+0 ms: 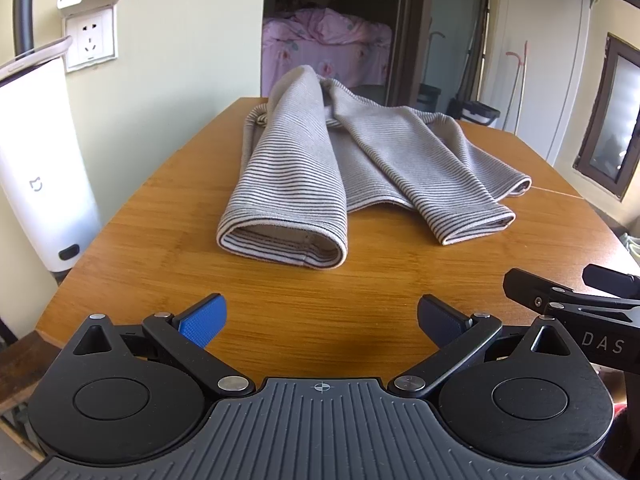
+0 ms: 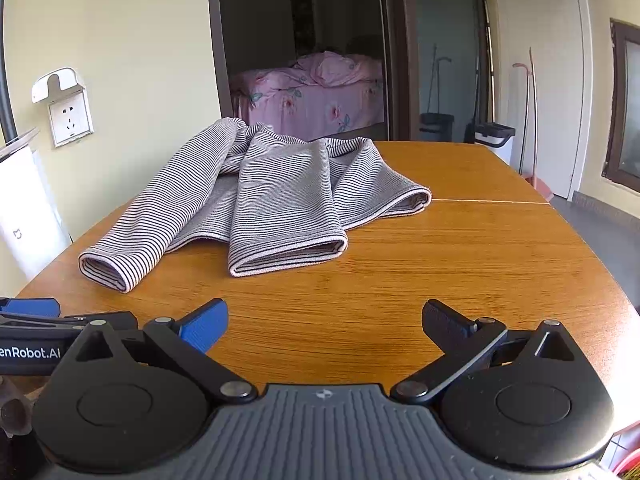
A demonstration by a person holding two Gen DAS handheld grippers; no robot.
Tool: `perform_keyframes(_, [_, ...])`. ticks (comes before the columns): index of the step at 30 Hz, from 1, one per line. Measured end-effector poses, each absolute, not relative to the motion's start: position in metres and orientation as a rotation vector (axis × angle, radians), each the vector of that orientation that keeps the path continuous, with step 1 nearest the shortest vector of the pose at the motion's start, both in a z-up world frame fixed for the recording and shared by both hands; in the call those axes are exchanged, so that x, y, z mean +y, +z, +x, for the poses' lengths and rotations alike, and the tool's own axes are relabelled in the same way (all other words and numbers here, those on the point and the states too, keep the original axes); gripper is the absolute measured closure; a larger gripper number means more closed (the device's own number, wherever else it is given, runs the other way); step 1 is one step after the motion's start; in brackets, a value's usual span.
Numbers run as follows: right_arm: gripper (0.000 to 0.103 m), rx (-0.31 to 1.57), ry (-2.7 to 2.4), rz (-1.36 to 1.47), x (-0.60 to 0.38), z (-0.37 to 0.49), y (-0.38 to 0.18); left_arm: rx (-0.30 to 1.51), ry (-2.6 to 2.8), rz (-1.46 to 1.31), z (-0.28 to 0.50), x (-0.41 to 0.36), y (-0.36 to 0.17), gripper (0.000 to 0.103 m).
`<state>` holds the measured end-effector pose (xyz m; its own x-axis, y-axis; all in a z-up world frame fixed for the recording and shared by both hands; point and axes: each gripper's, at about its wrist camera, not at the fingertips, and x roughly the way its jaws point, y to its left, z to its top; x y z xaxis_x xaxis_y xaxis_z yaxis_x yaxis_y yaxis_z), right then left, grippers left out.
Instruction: Fold clothes
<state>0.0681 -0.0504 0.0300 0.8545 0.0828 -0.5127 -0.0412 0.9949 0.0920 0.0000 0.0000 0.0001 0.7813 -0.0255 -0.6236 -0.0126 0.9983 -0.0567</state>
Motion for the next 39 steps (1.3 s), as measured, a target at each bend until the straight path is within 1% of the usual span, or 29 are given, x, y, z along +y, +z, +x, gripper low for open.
perform_keyframes(17, [0.000, 0.546, 0.069, 0.071, -0.0492, 0.0673, 0.0302, 0.673, 0.004, -0.069, -0.0016, 0.0039, 0.0013, 0.000])
perform_keyframes(26, [0.000, 0.547, 0.073, 0.070, -0.0494, 0.0666, 0.0302, 0.661, -0.011, -0.124, -0.0003, 0.0059, 0.0011, 0.000])
perform_keyframes(39, [0.000, 0.550, 0.076, 0.073, -0.0496, 0.0663, 0.0302, 0.664, -0.006, -0.114, -0.0004, 0.0047, 0.0014, 0.000])
